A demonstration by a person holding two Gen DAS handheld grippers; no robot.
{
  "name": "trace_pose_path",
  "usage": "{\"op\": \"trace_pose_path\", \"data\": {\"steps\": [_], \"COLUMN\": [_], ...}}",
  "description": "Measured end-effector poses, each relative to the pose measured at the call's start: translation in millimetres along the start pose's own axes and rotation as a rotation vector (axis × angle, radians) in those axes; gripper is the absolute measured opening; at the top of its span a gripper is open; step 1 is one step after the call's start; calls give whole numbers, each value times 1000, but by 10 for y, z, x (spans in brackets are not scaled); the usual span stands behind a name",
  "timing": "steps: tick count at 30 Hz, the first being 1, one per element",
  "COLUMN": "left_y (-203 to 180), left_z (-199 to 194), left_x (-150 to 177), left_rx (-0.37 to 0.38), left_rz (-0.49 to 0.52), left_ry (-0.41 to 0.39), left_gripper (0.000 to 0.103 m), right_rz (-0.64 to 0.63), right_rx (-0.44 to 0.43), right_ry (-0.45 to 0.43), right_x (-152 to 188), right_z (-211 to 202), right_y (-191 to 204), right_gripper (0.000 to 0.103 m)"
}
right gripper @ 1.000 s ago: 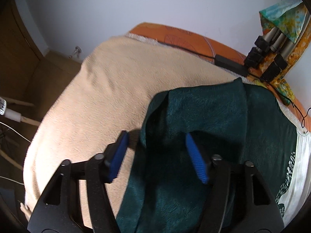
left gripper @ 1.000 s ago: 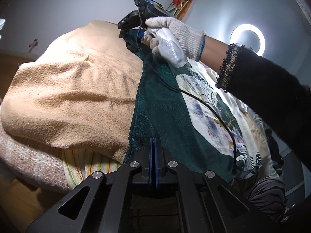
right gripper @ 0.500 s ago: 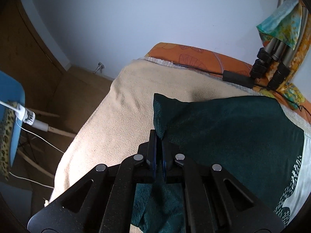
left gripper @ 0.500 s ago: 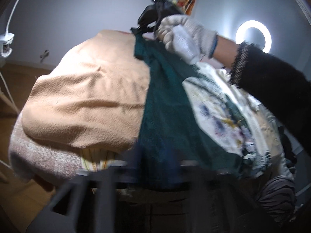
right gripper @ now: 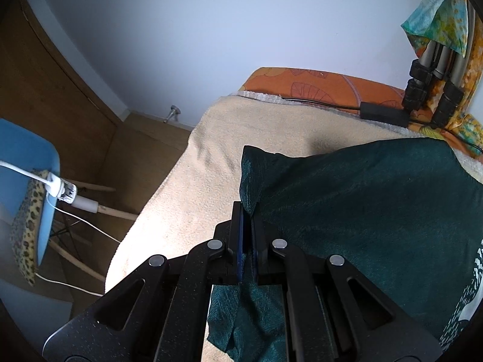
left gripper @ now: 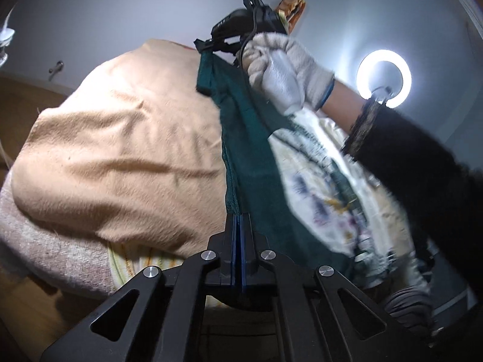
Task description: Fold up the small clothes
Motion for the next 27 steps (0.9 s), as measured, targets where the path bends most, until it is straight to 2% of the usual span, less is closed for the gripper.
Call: {"op": "trace_pose_path", "data": {"steps": [6,12,18,23,24,25,26,27], "left_y": [-416,-898,-1136,-1169,-1158,-1155,-1157,-1183], "left_z": [77,512,974,1172,1203,1180,1175,1164], "left_x": [-70,59,272,382,403,400,409,403], "left_rx": [60,137,172,159,142,131,121,118], "left_rz": [93,193,265,270,269,266,265,269], "left_ry": [34,160,276,331,350,358,365,365], "left_gripper": [0,0,0,2,7,10,11,14], "right_rz": [51,129,253,263,256,250,246,246], "right_rx": [-47,-37,39,110,132,145,159,173], "right_ry": [-69,-113,-64,-33,-20,-12,-11,-22], "right_x": [-78,54,382,456,459,478,502,500], "right_z": [-411,-761,-652,-489,-463,-451,-458,-525], "right_y": [-422,-1230,-2107,-2370,-2383,-2426,-2458,-2475], "right_gripper": [5,5,5,6,8,16,31,39]}}
Point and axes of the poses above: each gripper's, at about its wrist camera, not at the fingertips, and z roughly the way its jaws point, y to its left, x to its underside, the point moved 8 cm from there along z, roughly the way its jaws point, and after that the axes turned 14 degrees about x, right-handed, at the moved point
